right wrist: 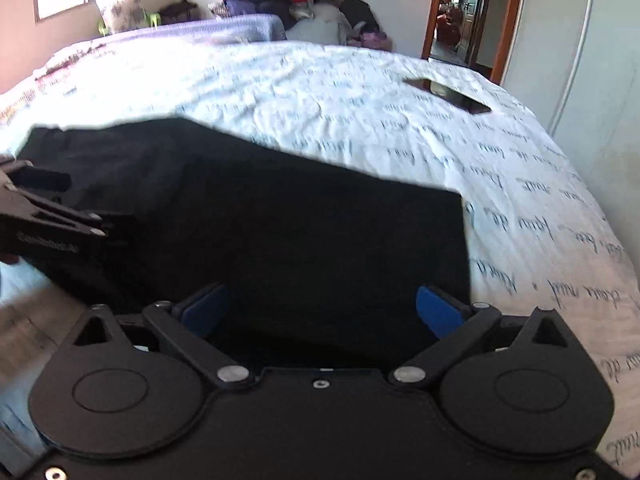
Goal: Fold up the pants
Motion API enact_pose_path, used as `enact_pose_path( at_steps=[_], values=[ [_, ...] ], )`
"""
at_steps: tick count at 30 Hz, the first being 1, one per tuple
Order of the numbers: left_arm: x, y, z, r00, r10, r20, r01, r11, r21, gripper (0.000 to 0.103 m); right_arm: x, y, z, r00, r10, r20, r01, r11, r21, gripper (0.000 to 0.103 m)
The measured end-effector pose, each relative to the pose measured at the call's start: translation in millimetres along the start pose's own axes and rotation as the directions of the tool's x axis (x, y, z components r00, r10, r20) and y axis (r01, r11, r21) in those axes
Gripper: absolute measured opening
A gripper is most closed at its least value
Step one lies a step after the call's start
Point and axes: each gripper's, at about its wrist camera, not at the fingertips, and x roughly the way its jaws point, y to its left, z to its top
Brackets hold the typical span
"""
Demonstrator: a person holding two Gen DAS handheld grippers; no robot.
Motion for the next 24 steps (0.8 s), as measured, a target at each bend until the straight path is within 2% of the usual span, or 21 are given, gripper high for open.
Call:
enact_pose_path(
  at_steps=[3,7,10,13,17,20,24],
  values=[
    [15,19,19,0.999,0.036,-0.018,-0.037,0.997,-0.067,0.102,21,13,19,1.000,-0.005,0.025,0.005,1.000,-0.018,0.103],
    [49,34,35,0.994,0.067,-0.087,-0.075,0.992,-0.101,0.102,70,31,35,0.997,0.004,-0.081,-0.011,0.997,-0.082,0.103],
    [69,41,41,0.988,0.053,-0.142,-0.071,0.990,-0.125,0.102,88,32,47,0.996,-0.010,-0.083,0.003,0.997,-0.078,0.103],
    [60,46,46,0.993,0.021,-0.114,-0.039,0.988,-0.151,0.102,74,30,53,0.999,-0.008,-0.051,0.008,1.000,-0.003,0.103],
    [59,45,51,0.995,0.032,-0.092,-0.043,0.991,-0.128,0.102,71,44,53,0.991,0.099,-0.094,-0.099,0.995,0.004,0.103],
    [67,45,55,0.993,0.043,-0.110,-0.056,0.992,-0.115,0.102,88,59,52,0.991,0.034,-0.130,-0.045,0.996,-0.081,0.103],
    [81,43,57,0.990,0.069,-0.121,-0.079,0.994,-0.079,0.103,99,60,60,0.992,0.023,-0.123,-0.034,0.995,-0.090,0.103]
  ],
)
